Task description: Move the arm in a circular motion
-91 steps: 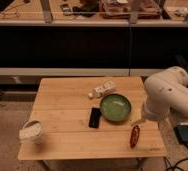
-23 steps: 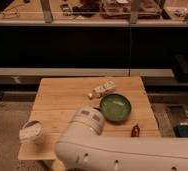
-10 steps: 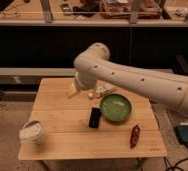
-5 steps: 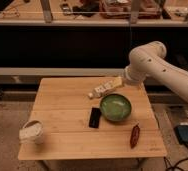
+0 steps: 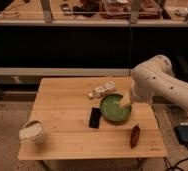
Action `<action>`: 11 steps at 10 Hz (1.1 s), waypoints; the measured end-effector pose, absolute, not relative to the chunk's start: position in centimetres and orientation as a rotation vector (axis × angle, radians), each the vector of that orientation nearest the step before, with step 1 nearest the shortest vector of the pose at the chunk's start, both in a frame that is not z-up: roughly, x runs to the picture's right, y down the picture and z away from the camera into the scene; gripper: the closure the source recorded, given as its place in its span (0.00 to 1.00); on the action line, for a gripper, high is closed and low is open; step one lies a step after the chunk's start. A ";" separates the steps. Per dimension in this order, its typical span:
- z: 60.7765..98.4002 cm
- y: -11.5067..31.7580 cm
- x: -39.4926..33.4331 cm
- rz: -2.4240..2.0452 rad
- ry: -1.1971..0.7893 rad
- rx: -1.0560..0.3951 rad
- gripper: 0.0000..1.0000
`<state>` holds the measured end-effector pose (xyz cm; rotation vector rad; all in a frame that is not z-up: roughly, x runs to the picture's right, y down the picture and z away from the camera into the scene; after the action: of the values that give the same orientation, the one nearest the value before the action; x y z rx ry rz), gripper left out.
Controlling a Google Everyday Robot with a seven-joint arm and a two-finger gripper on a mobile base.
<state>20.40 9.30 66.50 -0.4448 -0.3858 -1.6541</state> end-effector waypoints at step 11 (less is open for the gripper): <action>58.2 14.3 -14.4 -1.991 -0.827 0.082 0.20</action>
<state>-14.40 14.33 58.24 0.0817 -0.8274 -1.9913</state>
